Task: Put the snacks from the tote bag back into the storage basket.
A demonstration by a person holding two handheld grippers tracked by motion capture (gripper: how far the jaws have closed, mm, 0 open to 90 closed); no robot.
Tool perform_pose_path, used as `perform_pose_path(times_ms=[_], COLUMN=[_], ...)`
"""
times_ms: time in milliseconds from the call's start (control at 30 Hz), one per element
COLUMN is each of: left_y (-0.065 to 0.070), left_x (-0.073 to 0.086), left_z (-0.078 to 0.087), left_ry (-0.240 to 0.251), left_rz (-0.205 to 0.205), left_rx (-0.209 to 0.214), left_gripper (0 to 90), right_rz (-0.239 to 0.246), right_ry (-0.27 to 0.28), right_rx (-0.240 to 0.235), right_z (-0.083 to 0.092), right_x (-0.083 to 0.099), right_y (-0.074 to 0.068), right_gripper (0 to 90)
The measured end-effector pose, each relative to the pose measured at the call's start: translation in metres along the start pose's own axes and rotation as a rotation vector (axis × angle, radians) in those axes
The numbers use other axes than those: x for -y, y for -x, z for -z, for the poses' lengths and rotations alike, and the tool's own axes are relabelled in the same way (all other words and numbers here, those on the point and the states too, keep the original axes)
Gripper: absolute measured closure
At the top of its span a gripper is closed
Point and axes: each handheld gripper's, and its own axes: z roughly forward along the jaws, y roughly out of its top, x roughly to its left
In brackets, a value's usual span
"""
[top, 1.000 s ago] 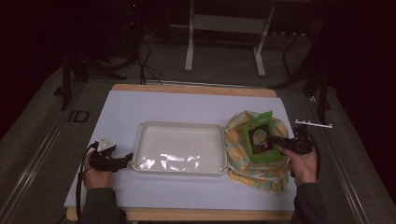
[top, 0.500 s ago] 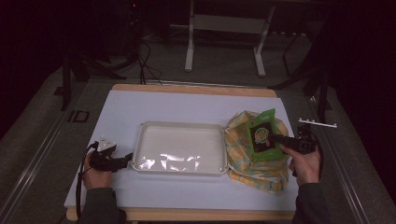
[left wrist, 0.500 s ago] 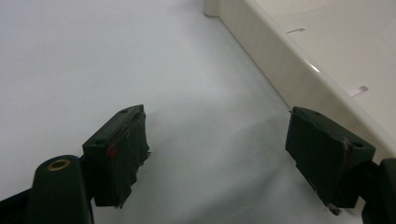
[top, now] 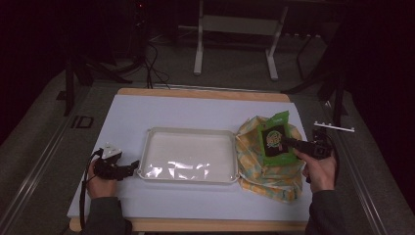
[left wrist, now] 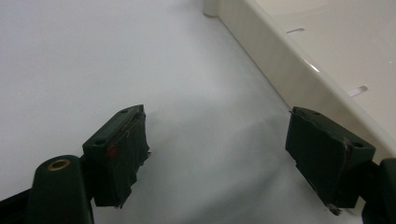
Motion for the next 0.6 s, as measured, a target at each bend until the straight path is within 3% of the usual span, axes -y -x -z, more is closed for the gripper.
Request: perform_pose_path(times_ms=[600], left_y=[0.0], left_x=[0.0], left_z=[0.0], left_ry=[0.0], left_rz=[-0.001], left_rx=[0.0], left_gripper=[21.2], right_rz=[0.008], right_ry=[0.016], right_rx=[-0.022], right_z=[0.0011], right_x=[-0.0078], right_y=[-0.0084], right_gripper=[73.2])
